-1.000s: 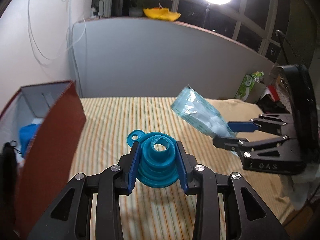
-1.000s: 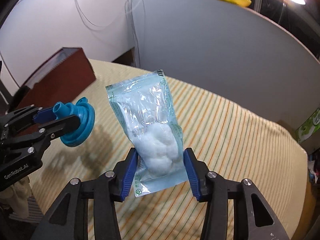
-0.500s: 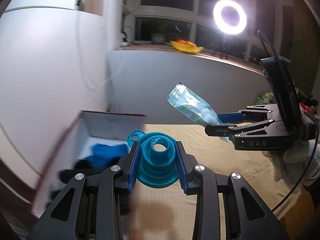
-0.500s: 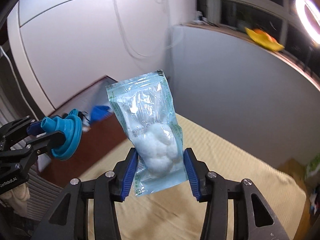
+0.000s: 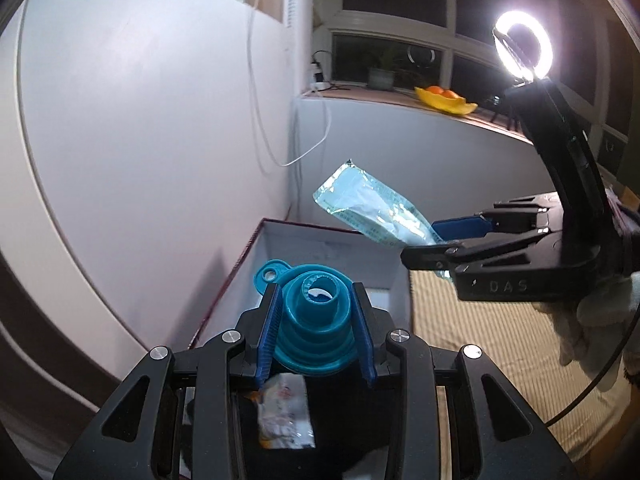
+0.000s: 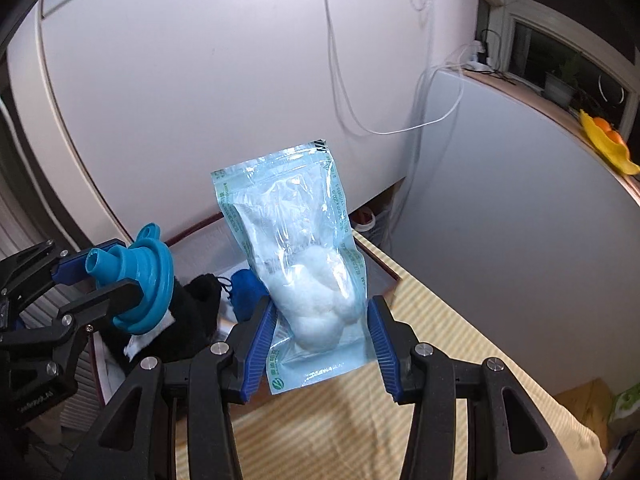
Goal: Organize soft objects
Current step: 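Lift the packet with the right tool while the left tool lifts the funnel over the shoebox, then lower the packet and funnel into the shoebox and open both tools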
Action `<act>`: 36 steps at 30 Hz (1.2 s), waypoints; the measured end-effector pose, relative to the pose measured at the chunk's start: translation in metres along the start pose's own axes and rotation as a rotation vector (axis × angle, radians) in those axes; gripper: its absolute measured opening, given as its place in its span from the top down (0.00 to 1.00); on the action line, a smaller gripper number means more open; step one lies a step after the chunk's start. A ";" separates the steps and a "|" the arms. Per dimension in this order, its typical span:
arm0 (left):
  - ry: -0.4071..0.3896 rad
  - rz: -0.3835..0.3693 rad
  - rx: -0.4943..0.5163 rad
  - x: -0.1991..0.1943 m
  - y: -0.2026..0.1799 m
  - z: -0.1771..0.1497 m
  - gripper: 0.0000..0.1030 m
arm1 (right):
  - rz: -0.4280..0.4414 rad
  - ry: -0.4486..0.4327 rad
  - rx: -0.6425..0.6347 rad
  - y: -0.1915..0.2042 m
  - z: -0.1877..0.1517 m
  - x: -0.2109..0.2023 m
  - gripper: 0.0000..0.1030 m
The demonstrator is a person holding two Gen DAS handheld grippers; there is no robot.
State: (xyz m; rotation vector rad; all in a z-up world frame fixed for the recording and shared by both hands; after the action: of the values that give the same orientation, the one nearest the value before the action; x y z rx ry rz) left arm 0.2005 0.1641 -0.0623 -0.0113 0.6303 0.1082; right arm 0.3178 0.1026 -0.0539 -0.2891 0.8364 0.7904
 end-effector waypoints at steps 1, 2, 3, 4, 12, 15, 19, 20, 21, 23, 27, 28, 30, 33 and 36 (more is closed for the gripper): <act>0.002 0.010 0.001 0.003 0.002 0.000 0.68 | -0.001 0.004 0.000 0.001 0.001 0.004 0.58; 0.007 0.022 -0.001 0.007 0.005 -0.001 0.68 | -0.001 0.010 0.000 0.003 0.002 0.009 0.58; 0.012 0.023 -0.005 0.009 0.005 -0.002 0.68 | -0.002 0.015 0.003 0.003 0.004 0.013 0.58; 0.022 0.020 -0.013 0.013 0.007 -0.003 0.68 | 0.000 0.020 0.007 0.003 0.005 0.018 0.58; 0.041 0.027 -0.035 0.029 0.007 0.000 0.63 | -0.003 0.025 0.024 -0.003 0.012 0.032 0.54; 0.037 0.039 -0.051 0.028 0.010 0.000 0.45 | 0.002 0.015 0.027 0.000 0.011 0.027 0.44; 0.025 0.047 -0.069 0.023 0.015 0.001 0.39 | -0.003 -0.003 0.036 -0.003 0.014 0.023 0.36; 0.023 0.049 -0.071 0.021 0.015 0.000 0.39 | 0.000 -0.005 0.040 -0.004 0.015 0.022 0.36; 0.020 0.049 -0.072 0.019 0.016 0.000 0.39 | 0.002 -0.005 0.044 -0.004 0.015 0.021 0.36; 0.015 0.049 -0.076 0.014 0.018 -0.001 0.39 | 0.005 -0.011 0.050 -0.005 0.015 0.019 0.36; 0.003 0.043 -0.089 0.004 0.019 -0.002 0.39 | 0.012 -0.016 0.062 -0.005 0.011 0.012 0.36; -0.001 0.042 -0.092 0.001 0.019 -0.003 0.39 | 0.011 -0.018 0.061 -0.004 0.008 0.009 0.36; -0.005 0.037 -0.092 -0.003 0.018 -0.004 0.39 | 0.008 -0.026 0.059 -0.001 0.002 0.002 0.36; -0.016 0.034 -0.088 -0.014 0.014 -0.009 0.39 | 0.008 -0.041 0.058 0.003 -0.005 -0.010 0.36; -0.026 0.027 -0.084 -0.024 0.008 -0.013 0.39 | -0.001 -0.050 0.053 0.006 -0.011 -0.020 0.35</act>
State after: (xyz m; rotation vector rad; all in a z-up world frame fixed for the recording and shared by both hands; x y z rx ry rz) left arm 0.1732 0.1695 -0.0582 -0.0826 0.5993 0.1610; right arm 0.2992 0.0908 -0.0459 -0.2220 0.8087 0.7707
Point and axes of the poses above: each gripper's, at about its wrist camera, not at the fingertips, and x roughly the way its jaws point, y to its left, z to its top, the point moved 6 cm from there along x, roughly the way its jaws point, and after that the axes turned 3 degrees about x, right-handed, at the moved point
